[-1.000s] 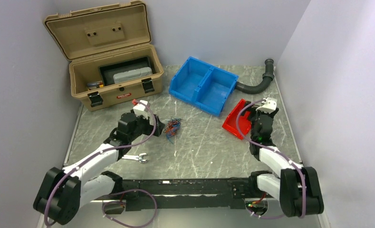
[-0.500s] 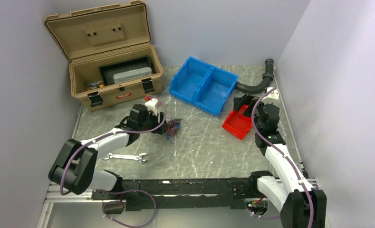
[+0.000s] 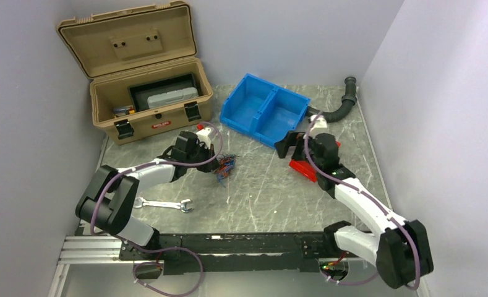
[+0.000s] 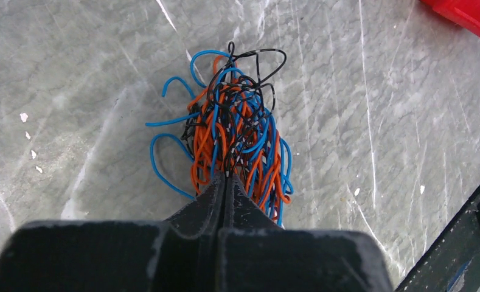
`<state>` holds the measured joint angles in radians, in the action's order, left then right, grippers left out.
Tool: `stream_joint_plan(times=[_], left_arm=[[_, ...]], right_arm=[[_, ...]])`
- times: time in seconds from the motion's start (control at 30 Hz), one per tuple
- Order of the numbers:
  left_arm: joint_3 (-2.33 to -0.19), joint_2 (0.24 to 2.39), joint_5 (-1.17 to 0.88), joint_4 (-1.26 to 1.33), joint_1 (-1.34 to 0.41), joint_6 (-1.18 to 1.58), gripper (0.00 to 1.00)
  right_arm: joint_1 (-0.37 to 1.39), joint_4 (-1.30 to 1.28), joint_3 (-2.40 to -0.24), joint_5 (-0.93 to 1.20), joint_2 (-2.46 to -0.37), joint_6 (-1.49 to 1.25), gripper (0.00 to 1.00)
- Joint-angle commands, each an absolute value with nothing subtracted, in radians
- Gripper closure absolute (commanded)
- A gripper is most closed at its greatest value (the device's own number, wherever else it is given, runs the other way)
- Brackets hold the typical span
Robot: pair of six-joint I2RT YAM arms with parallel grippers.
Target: Untangle the cables
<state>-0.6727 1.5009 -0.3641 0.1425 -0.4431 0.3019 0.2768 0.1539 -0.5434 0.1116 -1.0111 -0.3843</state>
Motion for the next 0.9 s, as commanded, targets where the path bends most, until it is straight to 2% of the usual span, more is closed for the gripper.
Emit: stream_joint_plan(times=[0.0, 0.13, 0.3, 0.47, 0.6, 0.7, 0.77, 0.83, 0.87], left_arm=[[-0.696, 1.478, -0.412, 0.154, -0.449, 0.303, 1.0], [-0.662, 1.413, -0.432, 0.166, -0.449, 0.316, 1.0], [-0.626, 1.321, -0.379, 0.167, -0.449, 0.376, 1.0], [-0.517, 1.245, -0.347, 0.315, -0.451, 0.371, 1.0], [-0.472, 1.181, -0.326, 0.356, -0.451, 0.37, 1.0], [-0.452, 1.158, -0.308, 0.369, -0.45, 0.37, 1.0], [-0.461, 1.164, -0.308, 0.363, -0.451, 0.368, 1.0], [-0.471, 1.179, -0.315, 0.356, -0.451, 0.367, 1.0], [-0.474, 1.187, -0.316, 0.354, -0.451, 0.368, 1.0]], right_arm=[[0.394, 0.196, -0.621, 0.052, -1.082, -0.378, 0.0], [0.479, 0.229, -0.658, 0.067, -1.173, -0.413, 0.01], [0.632, 0.202, -0.715, -0.096, -1.283, -0.406, 0.01], [0.666, 0.234, -0.72, -0.26, -1.337, -0.55, 0.0], [0.659, 0.211, -0.723, -0.209, -1.341, -0.577, 0.0], [0.662, 0.307, -0.685, -0.113, -1.339, -0.531, 0.0], [0.662, 0.324, -0.69, -0.094, -1.36, -0.569, 0.08], [0.667, 0.296, -0.737, -0.043, -1.413, -0.582, 0.23], [0.673, 0.286, -0.761, -0.017, -1.445, -0.583, 0.26]])
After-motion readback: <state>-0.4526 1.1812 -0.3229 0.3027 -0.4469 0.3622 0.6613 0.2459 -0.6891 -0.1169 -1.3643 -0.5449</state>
